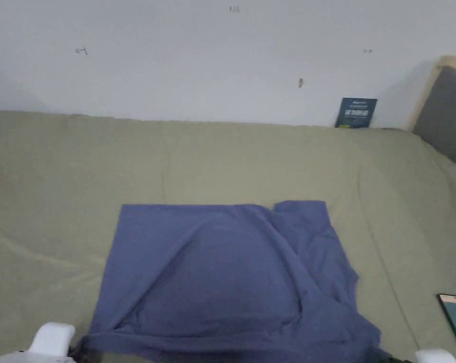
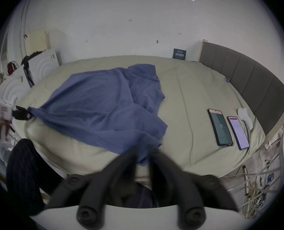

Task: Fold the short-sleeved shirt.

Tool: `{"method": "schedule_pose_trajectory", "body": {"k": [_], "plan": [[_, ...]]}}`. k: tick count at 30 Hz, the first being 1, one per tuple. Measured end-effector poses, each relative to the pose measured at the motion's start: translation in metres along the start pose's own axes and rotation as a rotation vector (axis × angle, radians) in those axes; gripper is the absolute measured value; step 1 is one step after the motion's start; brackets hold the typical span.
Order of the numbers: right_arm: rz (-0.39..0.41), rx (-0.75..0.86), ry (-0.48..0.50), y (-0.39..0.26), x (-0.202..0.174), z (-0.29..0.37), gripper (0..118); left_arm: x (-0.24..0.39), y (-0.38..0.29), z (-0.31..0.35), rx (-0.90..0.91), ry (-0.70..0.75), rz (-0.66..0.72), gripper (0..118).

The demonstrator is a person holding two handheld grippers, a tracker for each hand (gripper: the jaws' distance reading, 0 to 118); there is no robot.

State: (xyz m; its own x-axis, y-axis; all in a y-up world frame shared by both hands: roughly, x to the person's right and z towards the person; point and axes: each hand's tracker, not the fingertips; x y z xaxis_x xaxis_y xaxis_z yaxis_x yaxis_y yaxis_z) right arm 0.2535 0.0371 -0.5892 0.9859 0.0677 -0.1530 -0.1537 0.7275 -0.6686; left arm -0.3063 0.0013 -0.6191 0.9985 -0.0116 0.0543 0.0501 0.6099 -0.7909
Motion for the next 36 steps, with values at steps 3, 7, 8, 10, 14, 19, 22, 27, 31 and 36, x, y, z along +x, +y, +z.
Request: {"method": "schedule_pose_trajectory", "body": {"k": [3, 7, 8, 10, 14, 19, 22, 27, 31, 36], "plan": [[-0.009, -0.143, 0.057, 0.002, 0.009, -0.032, 117, 0.002, 0.002, 0.002, 0.001, 0.001, -0.009, 8], [0.01, -0.204, 0.057, 0.007, 0.023, -0.064, 116, 0.004, 0.003, 0.003, -0.002, 0.0, -0.015, 8], [0.03, -0.208, 0.045, 0.003, 0.013, -0.073, 116, 0.003, 0.003, 0.003, -0.002, 0.001, -0.015, 8], [0.058, -0.197, 0.034, 0.003, 0.012, -0.083, 112, 0.003, 0.003, 0.004, -0.004, -0.003, -0.008, 8], [0.028, -0.237, 0.141, 0.008, 0.009, -0.084, 51, 0.003, 0.003, 0.002, -0.018, -0.004, 0.011, 8], [0.023, -0.219, 0.152, 0.006, 0.005, -0.086, 4, 0.008, 0.001, 0.001, -0.038, -0.02, 0.04, 8], [-0.051, -0.203, 0.19, 0.014, 0.008, -0.065, 4, 0.008, 0.003, 0.009, -0.03, -0.037, 0.053, 8], [-0.085, -0.229, 0.287, 0.037, 0.027, -0.046, 4, -0.002, 0.02, 0.023, -0.001, -0.104, 0.169, 8], [-0.104, -0.223, 0.378, 0.071, 0.036, -0.036, 4, -0.003, 0.041, 0.031, 0.022, -0.112, 0.17, 8], [-0.14, -0.188, 0.422, 0.128, 0.05, -0.04, 4, -0.008, 0.079, 0.027, 0.058, -0.139, 0.207, 8]]}}
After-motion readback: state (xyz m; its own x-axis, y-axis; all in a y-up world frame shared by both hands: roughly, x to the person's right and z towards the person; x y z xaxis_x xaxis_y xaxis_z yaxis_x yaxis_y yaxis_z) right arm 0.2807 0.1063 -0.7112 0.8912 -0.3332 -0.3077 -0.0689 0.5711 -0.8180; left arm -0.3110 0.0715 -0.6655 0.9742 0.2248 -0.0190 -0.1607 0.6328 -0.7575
